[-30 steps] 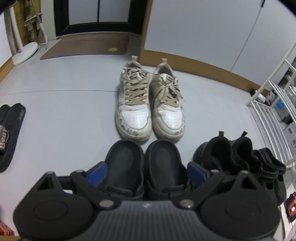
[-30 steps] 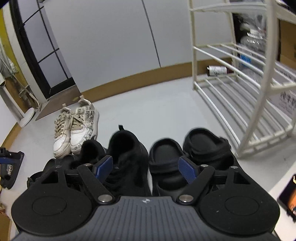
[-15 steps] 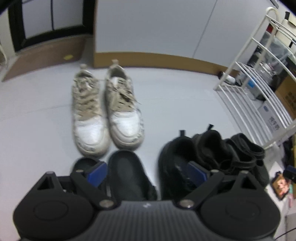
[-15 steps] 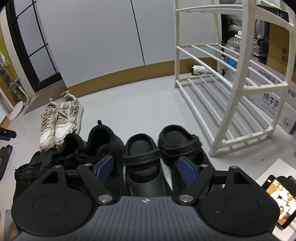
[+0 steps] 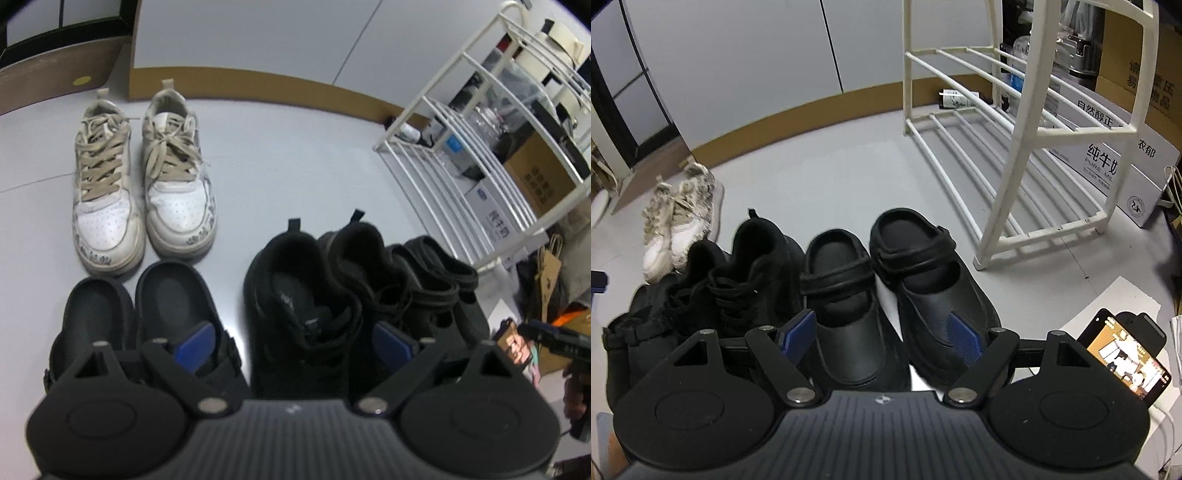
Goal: Organize scattered shoes
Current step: 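Move both tools toward the black clogs beside the white rack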
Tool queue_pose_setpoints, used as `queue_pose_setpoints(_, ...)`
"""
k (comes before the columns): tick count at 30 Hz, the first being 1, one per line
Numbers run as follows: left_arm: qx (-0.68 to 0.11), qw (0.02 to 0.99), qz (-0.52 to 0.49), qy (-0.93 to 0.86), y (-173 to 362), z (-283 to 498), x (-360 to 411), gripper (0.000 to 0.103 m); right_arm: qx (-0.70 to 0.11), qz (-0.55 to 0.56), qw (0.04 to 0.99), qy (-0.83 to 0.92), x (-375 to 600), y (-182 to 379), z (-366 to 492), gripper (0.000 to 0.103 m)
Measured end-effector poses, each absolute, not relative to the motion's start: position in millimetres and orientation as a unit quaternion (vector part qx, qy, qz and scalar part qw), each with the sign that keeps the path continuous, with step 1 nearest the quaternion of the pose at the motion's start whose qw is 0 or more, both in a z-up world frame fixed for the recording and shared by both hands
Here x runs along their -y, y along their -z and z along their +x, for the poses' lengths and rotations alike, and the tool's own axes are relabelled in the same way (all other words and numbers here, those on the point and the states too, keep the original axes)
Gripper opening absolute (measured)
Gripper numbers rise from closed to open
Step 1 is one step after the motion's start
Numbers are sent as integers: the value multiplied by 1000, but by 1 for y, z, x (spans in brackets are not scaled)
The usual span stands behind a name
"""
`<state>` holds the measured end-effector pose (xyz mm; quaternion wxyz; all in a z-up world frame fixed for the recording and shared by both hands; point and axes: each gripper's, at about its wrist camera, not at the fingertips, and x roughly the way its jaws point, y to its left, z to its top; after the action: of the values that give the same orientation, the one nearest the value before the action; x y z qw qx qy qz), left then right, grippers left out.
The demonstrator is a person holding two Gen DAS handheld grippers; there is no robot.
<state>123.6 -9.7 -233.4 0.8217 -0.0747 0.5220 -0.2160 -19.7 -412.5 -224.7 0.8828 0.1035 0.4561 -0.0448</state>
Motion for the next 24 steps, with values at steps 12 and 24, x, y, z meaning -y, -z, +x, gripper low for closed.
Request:
queue_pose_setpoints(12, -566, 808, -58, 155, 253, 105, -43, 94, -495, 74, 865, 23, 408, 237, -14, 78)
queue_pose_setpoints(24, -595, 788, -46, 147, 263, 100, -43, 95, -518, 62, 853, 15, 403, 240, -9, 79)
